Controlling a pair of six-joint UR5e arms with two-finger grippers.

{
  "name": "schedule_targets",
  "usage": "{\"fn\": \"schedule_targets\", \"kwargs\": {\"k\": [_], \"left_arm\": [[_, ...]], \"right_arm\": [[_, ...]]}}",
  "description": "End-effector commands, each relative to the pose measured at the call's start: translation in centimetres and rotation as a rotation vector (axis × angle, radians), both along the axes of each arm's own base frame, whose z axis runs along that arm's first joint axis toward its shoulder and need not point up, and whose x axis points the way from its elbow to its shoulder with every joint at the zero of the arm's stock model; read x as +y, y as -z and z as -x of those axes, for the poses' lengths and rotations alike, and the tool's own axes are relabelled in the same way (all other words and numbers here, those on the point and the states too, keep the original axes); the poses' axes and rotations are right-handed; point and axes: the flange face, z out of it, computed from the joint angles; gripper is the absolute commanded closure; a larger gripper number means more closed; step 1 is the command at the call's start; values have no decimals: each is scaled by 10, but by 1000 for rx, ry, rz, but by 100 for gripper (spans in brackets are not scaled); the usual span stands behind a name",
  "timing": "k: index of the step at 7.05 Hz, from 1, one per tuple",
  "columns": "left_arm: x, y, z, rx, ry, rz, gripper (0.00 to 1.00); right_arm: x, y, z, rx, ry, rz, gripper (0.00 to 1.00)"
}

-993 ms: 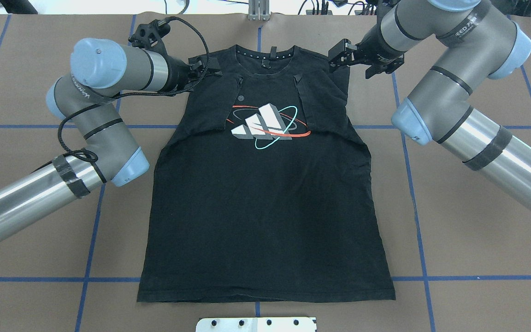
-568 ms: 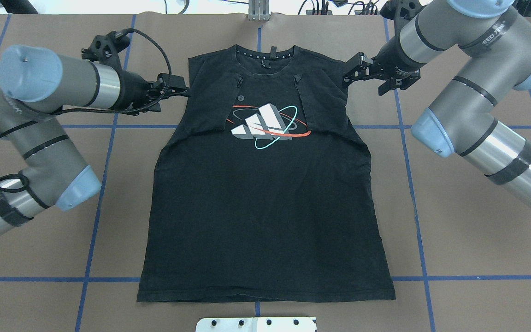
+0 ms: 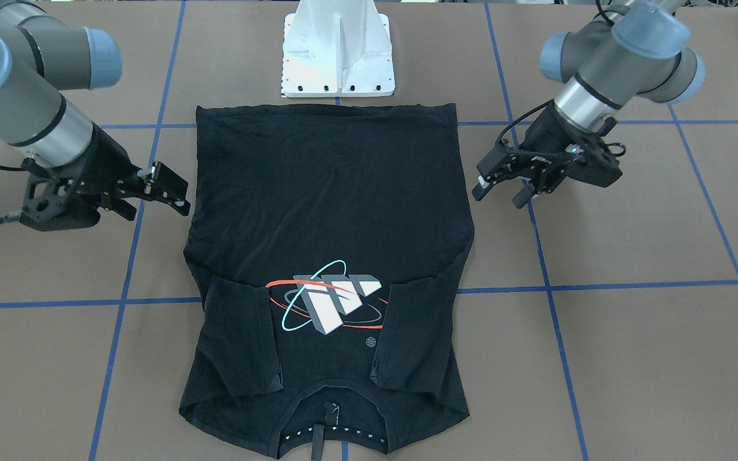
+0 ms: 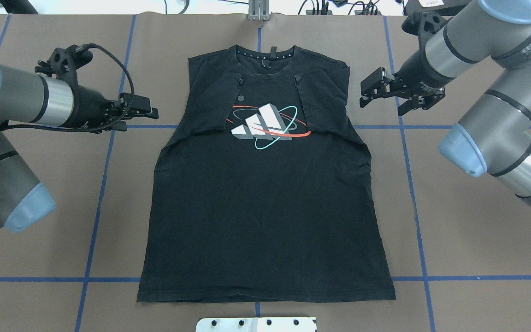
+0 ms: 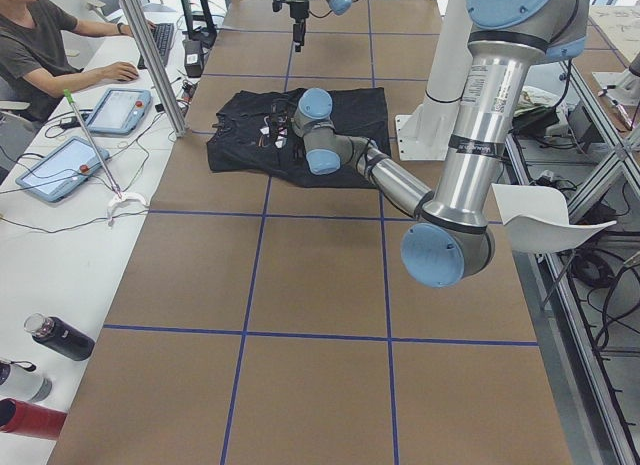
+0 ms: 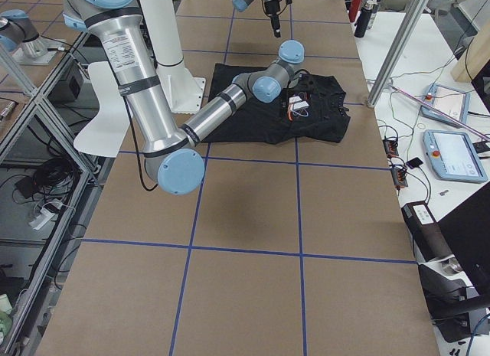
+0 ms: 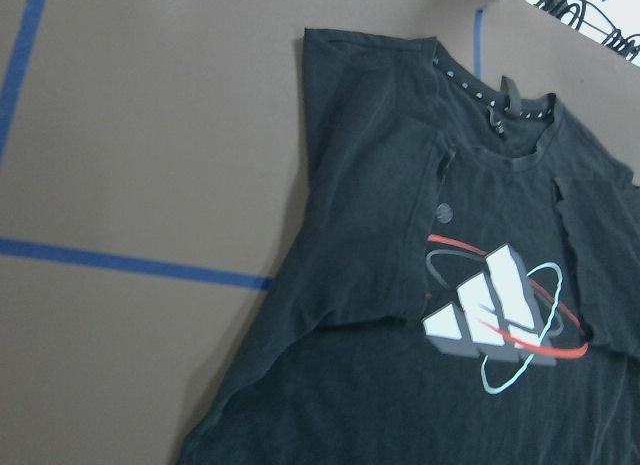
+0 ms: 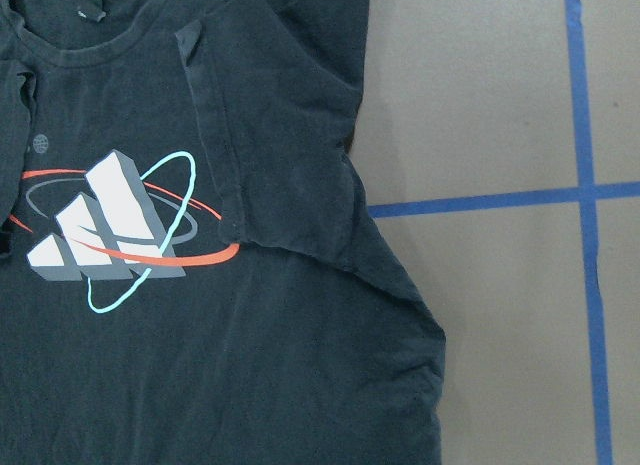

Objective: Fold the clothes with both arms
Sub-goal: 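Release the sleeves and draw both grippers outward away from the shirt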

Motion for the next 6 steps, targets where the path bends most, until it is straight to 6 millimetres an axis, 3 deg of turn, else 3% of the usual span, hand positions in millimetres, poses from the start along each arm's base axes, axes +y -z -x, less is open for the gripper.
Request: {"fn": "schedule_targets", "kwargs": {"k": [1,2,4,6], "left_arm": [[26,-20,21,-14,-32,-3,0],[29,-30,24,-23,-35,5,0],[59,-89,49,54,-50,-67,0],[64,-99,48,74,-97,-57,0]], "right_arm": [[45,-28,-29,2,22,41,0],[64,-39,-39,6,33,53,0],[100,-38,-40,-10,79,63,0],[128,-44,-27,-13,116,94,0]]}}
